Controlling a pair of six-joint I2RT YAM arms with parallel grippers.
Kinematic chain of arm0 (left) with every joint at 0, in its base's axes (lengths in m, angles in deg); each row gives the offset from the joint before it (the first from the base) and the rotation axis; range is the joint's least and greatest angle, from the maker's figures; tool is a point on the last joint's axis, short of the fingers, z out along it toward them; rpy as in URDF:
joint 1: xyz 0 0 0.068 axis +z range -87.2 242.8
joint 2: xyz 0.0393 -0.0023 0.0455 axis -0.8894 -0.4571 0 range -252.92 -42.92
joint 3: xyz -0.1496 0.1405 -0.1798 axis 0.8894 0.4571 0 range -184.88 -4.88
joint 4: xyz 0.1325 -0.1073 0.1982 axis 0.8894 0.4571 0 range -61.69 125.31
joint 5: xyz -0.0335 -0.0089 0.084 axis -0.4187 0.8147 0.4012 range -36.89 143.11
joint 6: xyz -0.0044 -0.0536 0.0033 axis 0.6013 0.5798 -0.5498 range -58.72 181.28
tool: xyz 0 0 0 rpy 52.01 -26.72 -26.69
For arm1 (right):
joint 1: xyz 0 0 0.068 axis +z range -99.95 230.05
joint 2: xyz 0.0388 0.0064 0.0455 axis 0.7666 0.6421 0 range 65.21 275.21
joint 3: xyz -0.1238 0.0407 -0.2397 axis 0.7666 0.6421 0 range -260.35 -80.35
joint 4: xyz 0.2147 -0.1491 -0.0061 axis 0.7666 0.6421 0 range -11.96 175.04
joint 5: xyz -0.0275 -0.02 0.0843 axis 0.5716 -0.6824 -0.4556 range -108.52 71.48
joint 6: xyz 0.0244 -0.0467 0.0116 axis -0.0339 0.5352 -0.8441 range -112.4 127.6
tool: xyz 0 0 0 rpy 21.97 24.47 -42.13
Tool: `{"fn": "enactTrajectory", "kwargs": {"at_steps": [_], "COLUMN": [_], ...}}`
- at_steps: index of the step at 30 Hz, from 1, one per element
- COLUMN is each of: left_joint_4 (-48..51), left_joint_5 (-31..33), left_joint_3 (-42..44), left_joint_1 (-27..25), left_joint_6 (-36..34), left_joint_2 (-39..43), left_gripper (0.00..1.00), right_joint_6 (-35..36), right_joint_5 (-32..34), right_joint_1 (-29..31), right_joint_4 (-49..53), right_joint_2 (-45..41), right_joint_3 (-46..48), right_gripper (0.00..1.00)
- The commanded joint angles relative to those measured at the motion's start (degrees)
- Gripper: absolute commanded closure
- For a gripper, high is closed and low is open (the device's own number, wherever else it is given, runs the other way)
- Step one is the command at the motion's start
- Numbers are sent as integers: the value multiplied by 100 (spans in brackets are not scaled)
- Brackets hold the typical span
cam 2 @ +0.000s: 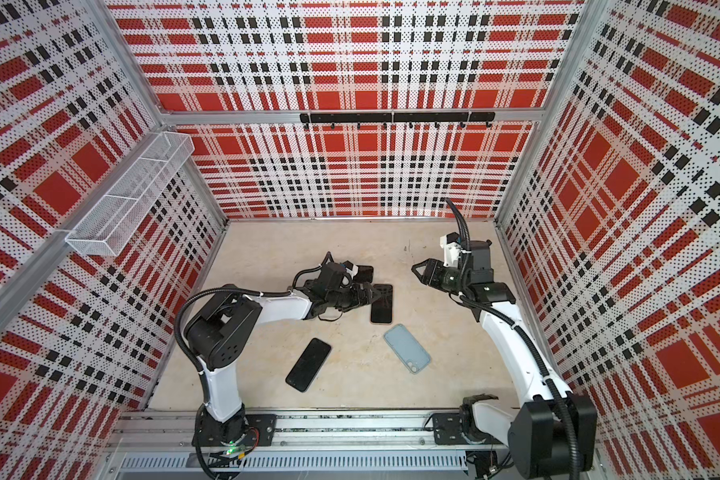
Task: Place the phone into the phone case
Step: 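Lower the pink-cased phone onto the table with the left gripper and release, then grasp the blue-edged black phone with the left gripper and lift it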
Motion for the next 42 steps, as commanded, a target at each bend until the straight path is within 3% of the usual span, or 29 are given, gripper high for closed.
{"fn": "enactTrajectory", "kwargs": {"at_steps": [1, 4, 9, 13, 16, 19, 22, 28, 32, 35, 42], "left_joint_4": [758, 1271, 2469, 2736, 2510, 2447, 2818, 3570, 4211, 4748, 5899], "left_joint_5": [544, 1146, 3199, 4122, 3918, 2997, 2124, 1202, 1640, 1915, 2860], "left_joint_3": [-203, -311, -659, -409, 190, 750, 941, 1212, 1393, 1530, 1911], "left_joint_1": [18, -125, -579, -563, -241, 357, 1045, 2283, 2374, 2367, 1581], "left_joint_6": [-628, -1187, -2413, -2789, -2790, -2279, -1616, -228, 29, 384, 854], "left_joint_2": [757, 1633, 3314, 4536, 5324, 5859, 5992, 5859, 5918, 5953, 5860], "left_gripper": [0, 1, 1, 1, 1, 1, 1, 0, 2, 3, 2], "right_joint_6": [137, 234, 650, 744, 687, 780, 744, 107, -422, -727, -550], "right_joint_5": [-54, -24, 18, 151, 99, 241, 666, 1580, 2066, 2623, 3066], "right_joint_1": [-22, -22, -22, -13, 12, 47, 53, 356, 825, 1505, 2754], "right_joint_4": [44, 225, 833, 934, 802, 1039, 1341, 1818, 2448, 2796, 2018], "right_joint_2": [-239, -342, -328, -380, -442, -395, -354, -214, -292, -451, -638], "right_joint_3": [60, 91, 49, 290, 546, 476, 366, 395, 411, 366, 759], "right_gripper": [49, 46, 40, 35, 33, 32, 32, 32, 32, 32, 30]}}
